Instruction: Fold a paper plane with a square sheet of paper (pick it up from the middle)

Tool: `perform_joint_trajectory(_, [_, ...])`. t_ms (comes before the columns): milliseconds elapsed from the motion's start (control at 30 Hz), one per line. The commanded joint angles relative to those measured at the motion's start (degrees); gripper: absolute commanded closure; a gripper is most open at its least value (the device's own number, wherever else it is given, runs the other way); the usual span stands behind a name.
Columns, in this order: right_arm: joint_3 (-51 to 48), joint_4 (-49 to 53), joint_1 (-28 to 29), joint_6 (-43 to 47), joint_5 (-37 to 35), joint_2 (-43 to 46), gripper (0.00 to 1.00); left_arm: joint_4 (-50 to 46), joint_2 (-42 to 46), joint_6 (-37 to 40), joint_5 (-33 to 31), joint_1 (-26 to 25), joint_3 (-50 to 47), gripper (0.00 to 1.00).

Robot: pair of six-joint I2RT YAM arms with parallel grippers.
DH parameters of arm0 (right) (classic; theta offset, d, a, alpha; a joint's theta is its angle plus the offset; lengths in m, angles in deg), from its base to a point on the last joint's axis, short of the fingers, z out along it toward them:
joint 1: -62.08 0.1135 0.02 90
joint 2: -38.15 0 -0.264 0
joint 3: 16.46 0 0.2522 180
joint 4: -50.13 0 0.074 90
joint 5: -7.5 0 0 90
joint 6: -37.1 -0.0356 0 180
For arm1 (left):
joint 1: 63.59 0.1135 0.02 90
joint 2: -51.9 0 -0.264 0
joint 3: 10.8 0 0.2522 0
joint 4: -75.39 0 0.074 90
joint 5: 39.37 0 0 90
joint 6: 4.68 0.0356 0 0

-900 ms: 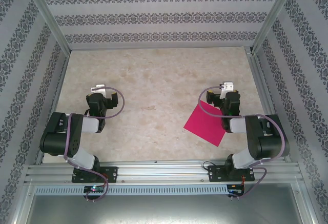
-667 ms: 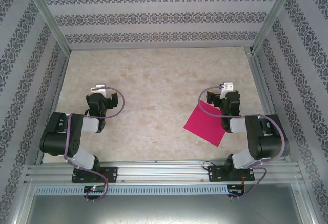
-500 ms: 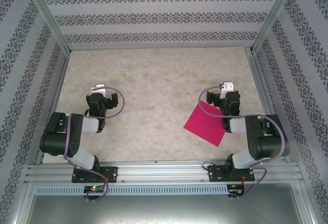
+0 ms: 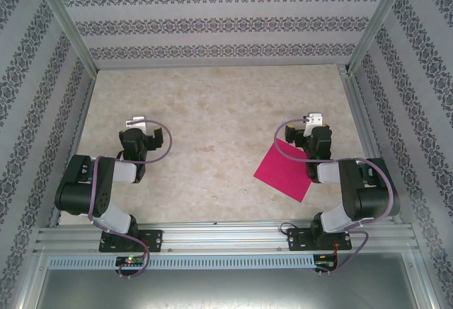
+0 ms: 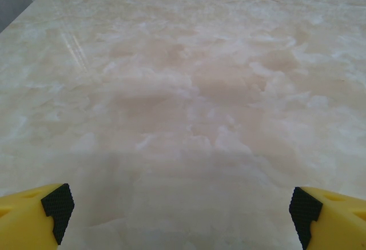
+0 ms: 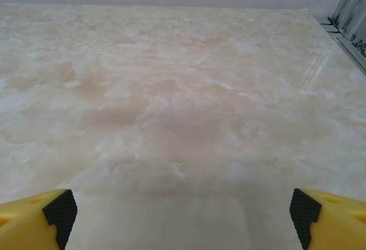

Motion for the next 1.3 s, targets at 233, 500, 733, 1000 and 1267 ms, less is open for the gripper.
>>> perform_joint_trajectory(233, [1.19, -0.98, -0.29, -0.74, 0.83, 0.49, 0.02, 2.54, 0.28, 0.79, 0.3, 0.62, -0.05, 0.0])
perform_joint_trajectory(500, [1.18, -0.89, -0.31, -0.68, 0.93, 0.49, 0.02, 2.54, 0.29, 0.79, 0.33, 0.62, -0.09, 0.0])
perform_joint_trajectory(733, [1.11, -1.15, -0.24, -0.82, 0.52, 0.54, 0.02, 2.59, 0.36, 0.79, 0.34, 0.63, -0.13, 0.0])
perform_joint_trajectory(1000, [-0.5, -2.88, 0.29, 0.47, 2.13, 2.02, 0.02, 2.59, 0.29, 0.78, 1.08, 1.02, -0.09, 0.0])
perform_joint_trajectory(1267, [9.44, 32.37, 1.25, -6.76, -0.43, 15.72, 0.02, 2.33, 0.31, 0.78, 1.17, 0.97, 0.0, 0.0])
